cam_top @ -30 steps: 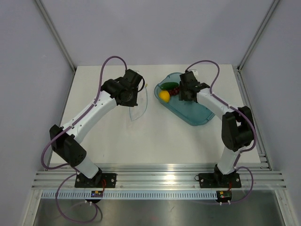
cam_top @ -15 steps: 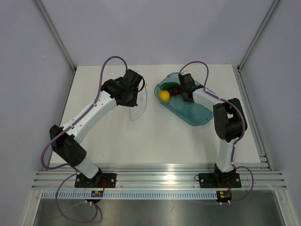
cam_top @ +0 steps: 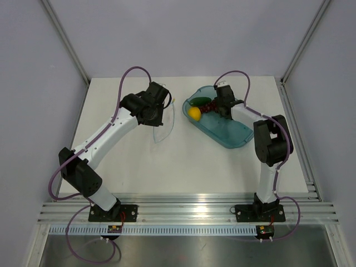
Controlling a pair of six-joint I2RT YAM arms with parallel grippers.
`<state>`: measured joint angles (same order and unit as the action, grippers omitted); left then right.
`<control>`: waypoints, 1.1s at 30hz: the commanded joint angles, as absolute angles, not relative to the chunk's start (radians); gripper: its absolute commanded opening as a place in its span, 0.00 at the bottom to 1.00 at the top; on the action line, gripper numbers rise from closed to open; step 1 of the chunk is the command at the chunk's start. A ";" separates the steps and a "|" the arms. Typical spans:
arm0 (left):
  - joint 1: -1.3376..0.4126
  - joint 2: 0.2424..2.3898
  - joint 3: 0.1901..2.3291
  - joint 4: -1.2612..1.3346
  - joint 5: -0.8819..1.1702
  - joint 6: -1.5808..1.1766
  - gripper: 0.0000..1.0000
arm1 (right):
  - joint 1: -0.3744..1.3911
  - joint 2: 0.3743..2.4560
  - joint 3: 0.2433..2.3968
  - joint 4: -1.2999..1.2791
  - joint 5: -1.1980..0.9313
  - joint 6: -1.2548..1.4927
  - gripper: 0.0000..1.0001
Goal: Place the food in the zip-top bag and seal the zipper
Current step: Pick up the fake fruit from the bin.
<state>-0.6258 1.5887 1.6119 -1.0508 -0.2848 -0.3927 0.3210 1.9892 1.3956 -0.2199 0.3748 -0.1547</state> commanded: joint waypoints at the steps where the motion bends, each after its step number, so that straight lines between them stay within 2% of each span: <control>1: -0.632 1.592 1.618 -1.022 -0.278 -0.390 0.00 | 0.314 2.019 1.410 -0.181 0.339 -0.166 0.44; 11: -0.632 1.578 1.592 -1.015 -0.279 -0.399 0.00 | 0.313 2.023 1.396 -0.166 0.359 -0.133 0.29; 15: -0.635 1.577 1.589 -1.011 -0.275 -0.399 0.00 | 0.314 2.013 1.388 -0.156 0.367 -0.130 0.16; 18: -0.637 1.571 1.585 -1.008 -0.272 -0.400 0.00 | 0.313 1.988 1.376 -0.146 0.370 -0.126 0.00; 23: -0.638 1.565 1.577 -1.002 -0.273 -0.399 0.00 | 0.313 1.922 1.352 -0.155 0.362 -0.109 0.00; 33: -0.640 1.565 1.572 -0.991 -0.253 -0.396 0.00 | 0.314 1.663 1.226 -0.196 0.262 0.044 0.00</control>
